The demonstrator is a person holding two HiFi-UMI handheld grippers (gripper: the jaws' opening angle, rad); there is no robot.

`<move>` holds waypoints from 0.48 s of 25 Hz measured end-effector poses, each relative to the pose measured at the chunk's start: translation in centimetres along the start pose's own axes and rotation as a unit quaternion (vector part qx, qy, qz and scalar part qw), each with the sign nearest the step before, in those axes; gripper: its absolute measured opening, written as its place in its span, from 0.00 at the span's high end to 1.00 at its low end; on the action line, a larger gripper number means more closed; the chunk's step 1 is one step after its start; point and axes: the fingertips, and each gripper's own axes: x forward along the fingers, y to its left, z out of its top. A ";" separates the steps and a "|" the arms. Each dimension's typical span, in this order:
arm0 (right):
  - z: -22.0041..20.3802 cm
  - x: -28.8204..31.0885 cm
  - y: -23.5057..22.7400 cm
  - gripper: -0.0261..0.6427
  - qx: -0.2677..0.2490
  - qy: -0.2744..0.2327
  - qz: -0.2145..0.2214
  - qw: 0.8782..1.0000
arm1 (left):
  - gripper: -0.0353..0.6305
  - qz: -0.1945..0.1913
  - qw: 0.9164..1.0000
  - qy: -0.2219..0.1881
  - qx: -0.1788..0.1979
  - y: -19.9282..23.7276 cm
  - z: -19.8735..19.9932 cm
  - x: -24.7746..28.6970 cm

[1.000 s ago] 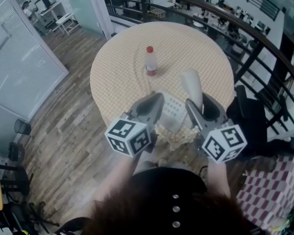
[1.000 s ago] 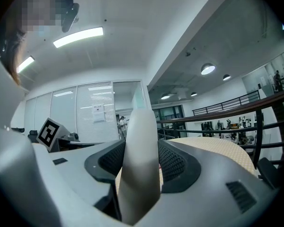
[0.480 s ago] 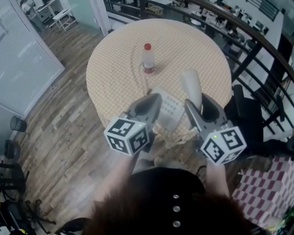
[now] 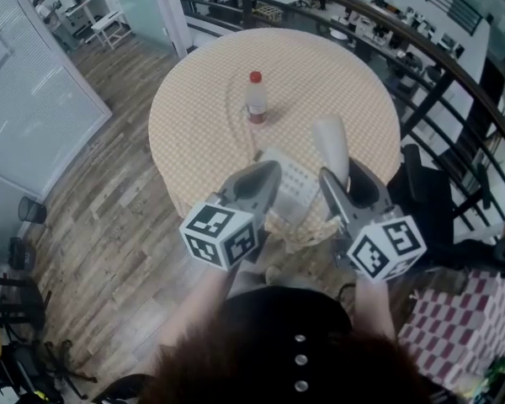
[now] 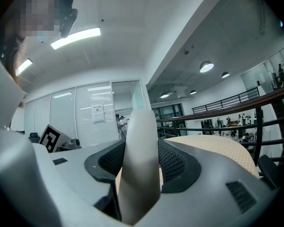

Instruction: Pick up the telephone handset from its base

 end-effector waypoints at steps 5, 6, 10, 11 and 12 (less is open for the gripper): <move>-0.1 0.1 -0.1 0.63 0.000 0.001 0.000 1.000 | 0.93 -0.002 1.000 0.002 0.000 0.0 0.0 0.1; -0.1 0.0 -0.1 0.63 -0.001 0.001 -0.001 1.000 | 0.93 -0.003 1.000 0.002 0.000 -0.1 0.0 0.2; 0.0 0.1 -0.2 0.63 -0.002 -0.001 -0.001 1.000 | 0.93 -0.004 1.000 0.004 -0.002 -0.2 -0.3 0.3; 0.0 0.1 -0.1 0.63 -0.002 -0.002 0.000 1.000 | 0.93 -0.004 1.000 0.005 -0.003 -0.1 -0.3 0.2; 0.0 0.2 -0.1 0.63 -0.002 -0.002 -0.001 1.000 | 0.93 -0.003 1.000 0.006 -0.003 0.1 -0.4 0.2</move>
